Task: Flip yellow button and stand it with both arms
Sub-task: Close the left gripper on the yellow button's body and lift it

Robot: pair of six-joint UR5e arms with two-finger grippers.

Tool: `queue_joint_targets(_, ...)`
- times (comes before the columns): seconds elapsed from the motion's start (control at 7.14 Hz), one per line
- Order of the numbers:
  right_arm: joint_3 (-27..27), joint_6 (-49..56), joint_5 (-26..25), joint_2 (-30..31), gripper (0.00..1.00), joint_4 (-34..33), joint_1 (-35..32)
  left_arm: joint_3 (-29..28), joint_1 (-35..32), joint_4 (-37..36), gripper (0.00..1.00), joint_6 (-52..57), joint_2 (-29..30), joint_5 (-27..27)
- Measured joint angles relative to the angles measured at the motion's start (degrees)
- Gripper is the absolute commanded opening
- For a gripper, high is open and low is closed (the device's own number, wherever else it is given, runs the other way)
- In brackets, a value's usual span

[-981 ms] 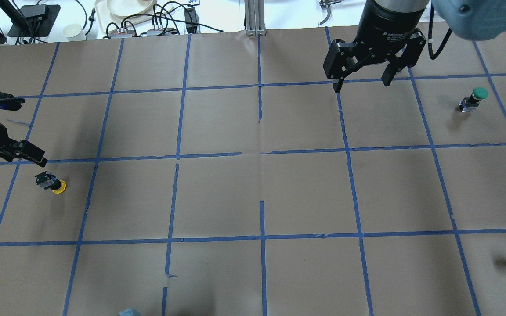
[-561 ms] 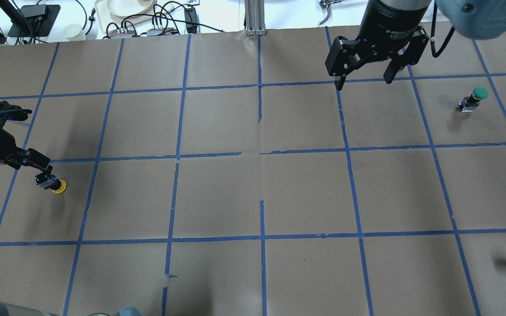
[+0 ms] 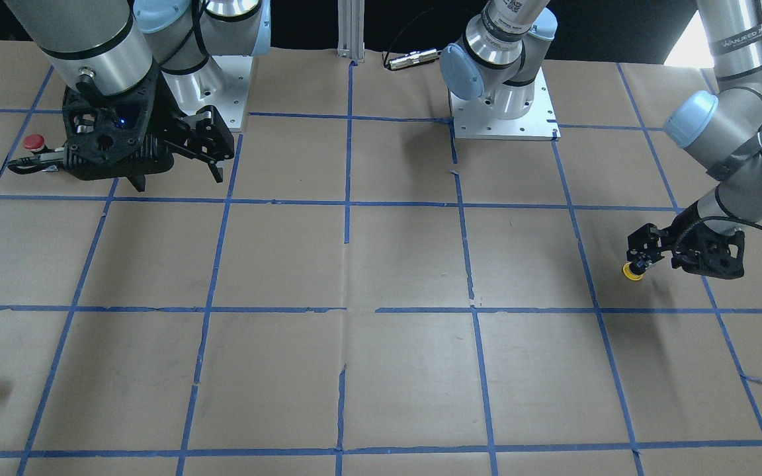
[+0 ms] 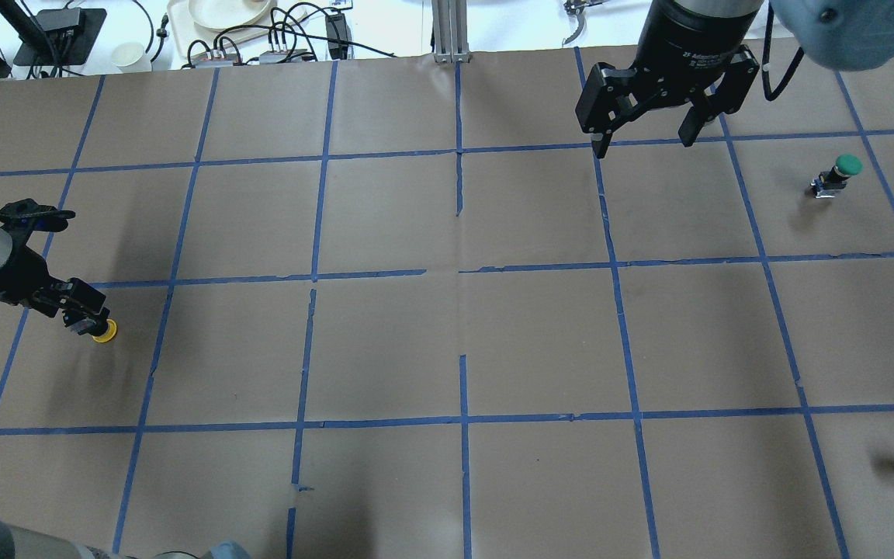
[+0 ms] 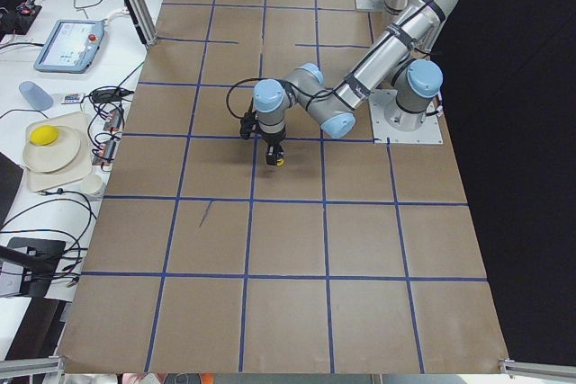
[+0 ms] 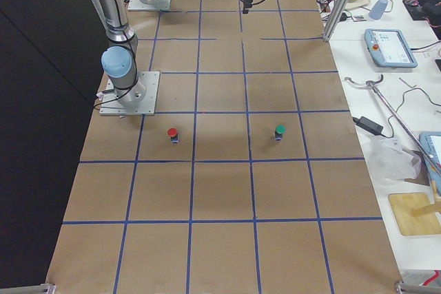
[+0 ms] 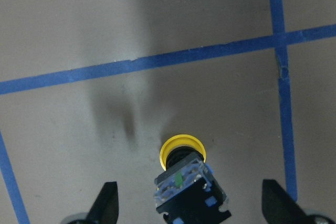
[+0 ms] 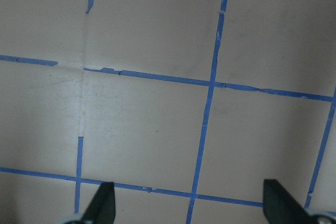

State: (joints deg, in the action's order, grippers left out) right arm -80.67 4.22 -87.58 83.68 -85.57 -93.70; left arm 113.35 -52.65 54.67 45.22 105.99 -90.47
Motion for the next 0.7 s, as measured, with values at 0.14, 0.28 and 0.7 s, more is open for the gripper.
queue_joint_targets(0.14,0.00,0.00,0.02,-0.01,1.00,-0.03,0.03,0.09,0.00,-0.29,0.72,-0.68,0.30,0.01)
queue_joint_targets(0.28,-0.01,0.00,0.01,-0.03,1.00,-0.04,0.19,0.15,0.00,-0.29,0.46,-1.20,0.42,0.01)
queue_joint_targets(0.7,0.00,0.00,0.01,-0.02,1.00,0.00,0.90,0.03,0.00,0.00,0.05,-1.60,0.25,-0.15)
